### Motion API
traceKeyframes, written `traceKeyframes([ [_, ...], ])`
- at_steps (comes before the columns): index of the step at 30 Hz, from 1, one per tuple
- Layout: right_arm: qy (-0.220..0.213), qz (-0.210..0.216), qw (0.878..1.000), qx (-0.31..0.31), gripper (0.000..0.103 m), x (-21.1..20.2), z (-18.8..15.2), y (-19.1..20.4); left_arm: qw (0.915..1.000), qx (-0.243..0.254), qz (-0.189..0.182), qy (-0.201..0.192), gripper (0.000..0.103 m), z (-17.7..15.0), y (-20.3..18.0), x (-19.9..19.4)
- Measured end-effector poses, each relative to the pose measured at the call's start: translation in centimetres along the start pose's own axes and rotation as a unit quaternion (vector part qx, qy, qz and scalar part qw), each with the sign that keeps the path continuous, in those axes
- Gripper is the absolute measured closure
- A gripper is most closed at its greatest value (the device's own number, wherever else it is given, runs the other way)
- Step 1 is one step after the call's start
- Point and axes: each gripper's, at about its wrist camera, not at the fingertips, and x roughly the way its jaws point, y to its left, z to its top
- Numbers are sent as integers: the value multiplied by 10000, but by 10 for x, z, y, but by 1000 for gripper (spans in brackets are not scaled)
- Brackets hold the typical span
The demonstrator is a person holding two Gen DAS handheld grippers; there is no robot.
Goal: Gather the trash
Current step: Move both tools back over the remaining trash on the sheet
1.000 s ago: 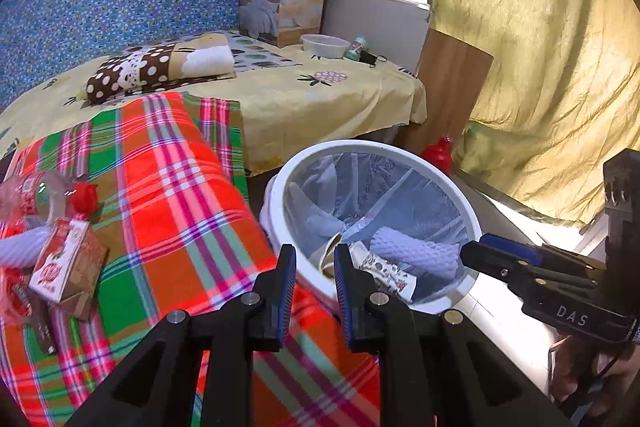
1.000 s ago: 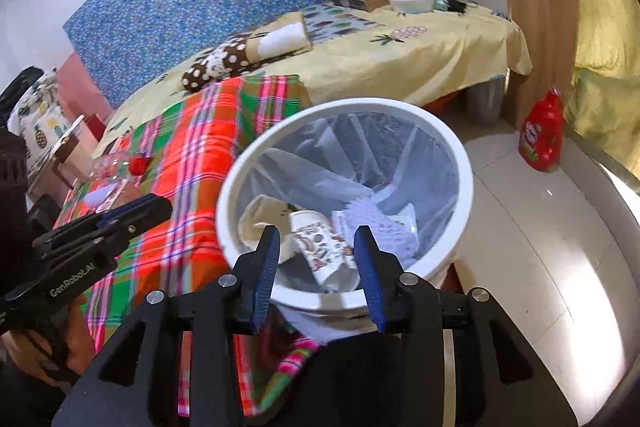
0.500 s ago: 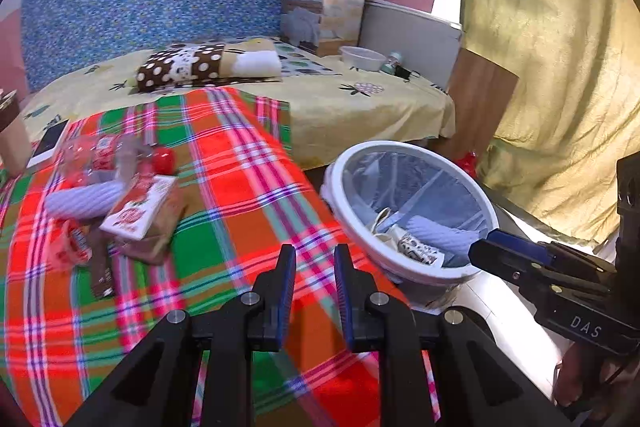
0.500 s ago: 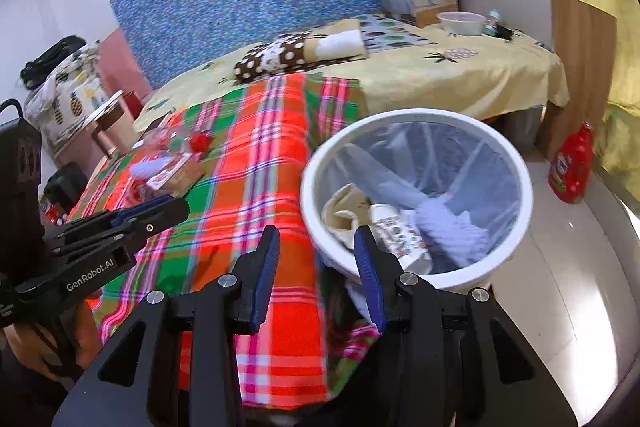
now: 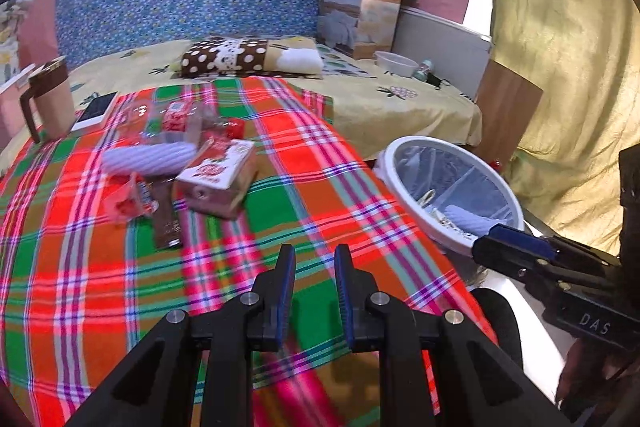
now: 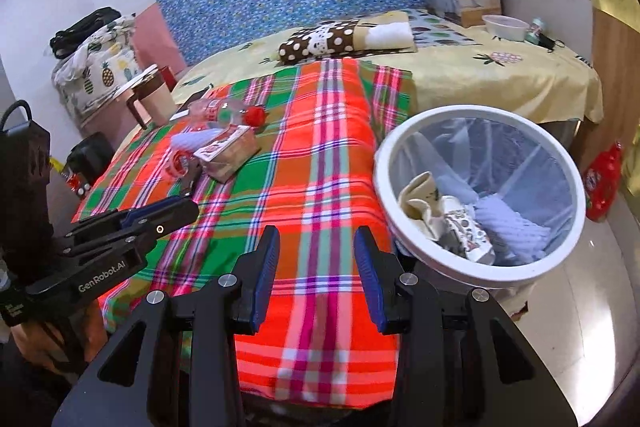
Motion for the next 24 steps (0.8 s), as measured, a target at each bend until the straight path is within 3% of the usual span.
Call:
traceKeyframes([
  [11,7,139,9999,1,62,8,6,15,9986,-373,380,27,83,-7,39,-5],
  [15,6,202,9998,-42,62,12,8,20,9972,-528,521,-18,68,-4,54,-7],
  [24,69,306,9995,-104,62,25,16,28,9929,-803,872,-79,67,8,91,-3],
])
